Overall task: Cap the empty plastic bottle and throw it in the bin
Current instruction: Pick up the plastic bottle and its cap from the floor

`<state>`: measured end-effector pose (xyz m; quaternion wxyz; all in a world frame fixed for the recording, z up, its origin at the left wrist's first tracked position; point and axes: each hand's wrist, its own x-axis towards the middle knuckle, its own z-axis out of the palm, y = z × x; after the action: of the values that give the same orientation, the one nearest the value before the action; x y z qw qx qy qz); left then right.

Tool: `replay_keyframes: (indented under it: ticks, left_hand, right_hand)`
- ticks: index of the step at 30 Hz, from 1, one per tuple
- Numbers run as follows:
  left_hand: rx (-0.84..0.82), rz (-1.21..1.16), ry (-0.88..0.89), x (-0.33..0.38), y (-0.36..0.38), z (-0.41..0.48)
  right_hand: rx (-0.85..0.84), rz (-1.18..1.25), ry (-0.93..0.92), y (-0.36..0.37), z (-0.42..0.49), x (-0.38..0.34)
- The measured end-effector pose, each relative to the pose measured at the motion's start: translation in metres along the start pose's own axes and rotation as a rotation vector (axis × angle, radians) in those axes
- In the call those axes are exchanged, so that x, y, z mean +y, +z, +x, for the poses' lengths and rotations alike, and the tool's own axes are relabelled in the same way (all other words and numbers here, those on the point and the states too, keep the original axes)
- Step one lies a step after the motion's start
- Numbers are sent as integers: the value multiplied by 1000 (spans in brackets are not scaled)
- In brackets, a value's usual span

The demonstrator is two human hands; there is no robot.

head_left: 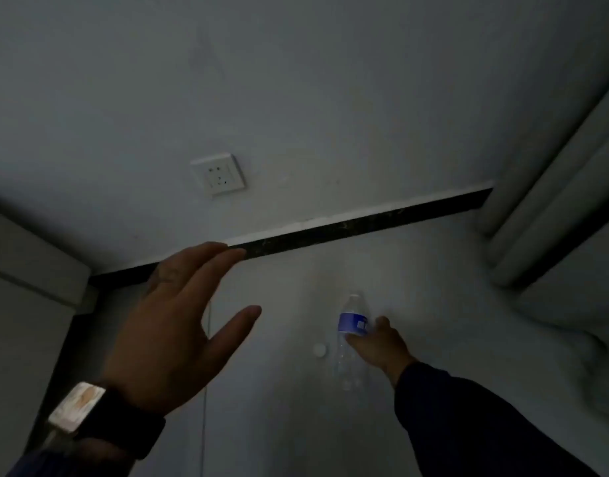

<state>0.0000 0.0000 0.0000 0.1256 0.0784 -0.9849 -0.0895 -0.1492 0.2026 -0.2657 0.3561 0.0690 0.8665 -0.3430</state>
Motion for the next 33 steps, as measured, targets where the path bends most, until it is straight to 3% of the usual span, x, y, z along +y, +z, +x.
replay_keyframes:
  ticks: [9, 15, 20, 27, 33]
  left_hand:
    - [-36, 63, 65, -16, 22, -5]
    - [-99, 6, 14, -23, 43, 7]
    - [-330, -44, -92, -27, 103, 32]
    - [-741, -105, -214, -23, 236, 37]
    - [-948, -93, -224, -3, 312, 8]
  right_hand:
    - [68, 102, 56, 53, 25, 16]
    - [-7, 206, 11, 38, 20, 19]
    - [-32, 306, -121, -15, -3, -7]
    - [-61, 265, -322, -85, -37, -31]
    - [3, 276, -371, -103, -56, -28]
